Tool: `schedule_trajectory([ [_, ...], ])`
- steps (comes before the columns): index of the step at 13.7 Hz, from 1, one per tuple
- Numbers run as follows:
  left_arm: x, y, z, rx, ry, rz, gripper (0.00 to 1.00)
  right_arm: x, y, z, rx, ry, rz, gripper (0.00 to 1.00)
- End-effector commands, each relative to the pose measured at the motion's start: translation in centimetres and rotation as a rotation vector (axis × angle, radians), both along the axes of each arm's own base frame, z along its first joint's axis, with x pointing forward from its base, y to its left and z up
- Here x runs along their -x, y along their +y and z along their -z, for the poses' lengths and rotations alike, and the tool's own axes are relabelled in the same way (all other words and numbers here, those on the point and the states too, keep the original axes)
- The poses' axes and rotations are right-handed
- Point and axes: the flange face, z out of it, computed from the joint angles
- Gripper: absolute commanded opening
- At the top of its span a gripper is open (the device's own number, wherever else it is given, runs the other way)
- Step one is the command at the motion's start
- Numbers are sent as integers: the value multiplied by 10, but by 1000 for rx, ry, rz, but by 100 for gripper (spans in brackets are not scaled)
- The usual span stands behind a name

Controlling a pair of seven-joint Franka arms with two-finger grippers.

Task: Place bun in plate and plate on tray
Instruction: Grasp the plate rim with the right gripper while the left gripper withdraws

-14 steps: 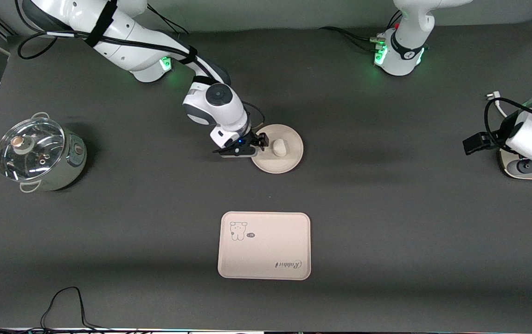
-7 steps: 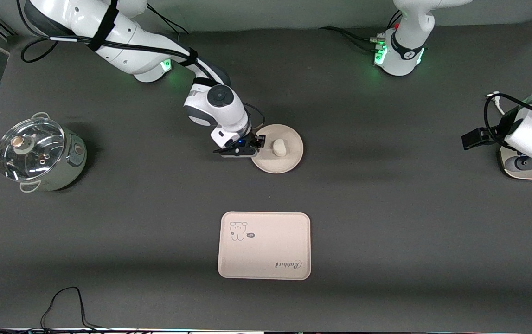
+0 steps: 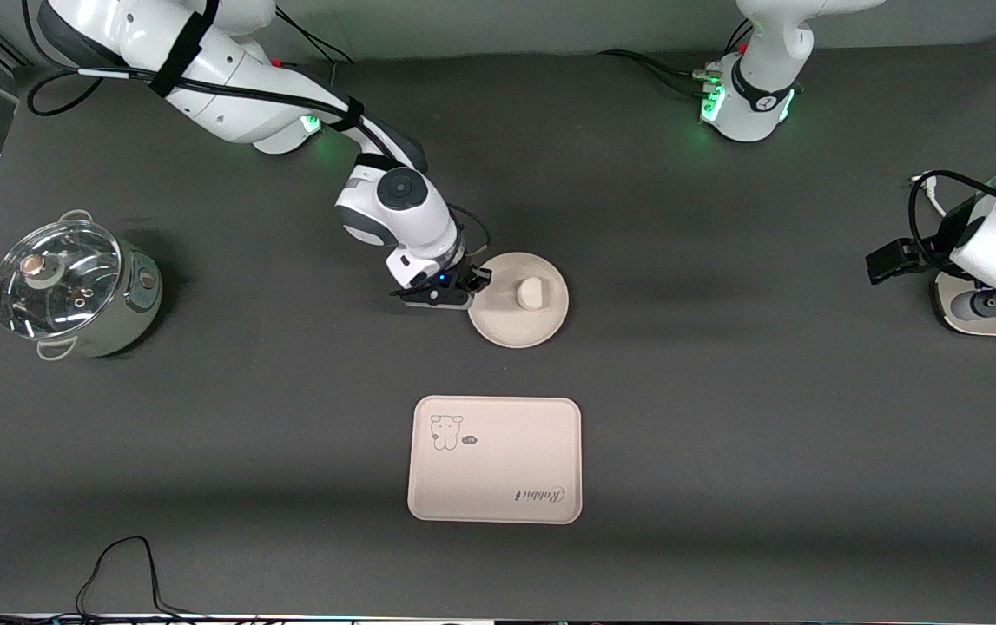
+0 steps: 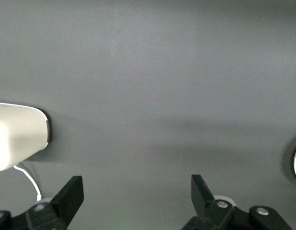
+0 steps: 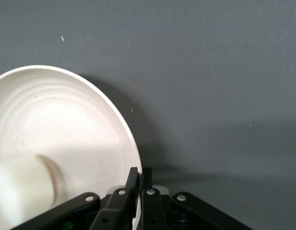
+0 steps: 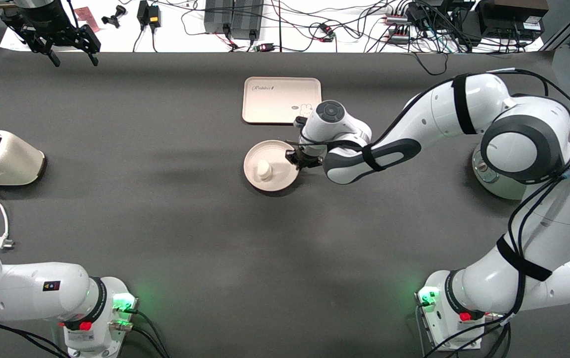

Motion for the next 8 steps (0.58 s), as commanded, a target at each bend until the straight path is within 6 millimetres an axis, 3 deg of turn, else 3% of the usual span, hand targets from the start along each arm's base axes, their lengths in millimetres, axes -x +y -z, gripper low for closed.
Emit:
schedule_trajectory([
  [1, -2, 1, -11, -1, -23, 0, 100, -9, 2, -18, 2, -27, 37, 0],
  [4, -7, 4, -7, -1, -24, -1, 100, -24, 12, -54, -7, -23, 68, 0],
  [8, -12, 1, 2, 0, -21, 7, 100, -50, 9, -94, -44, -76, 75, 0],
])
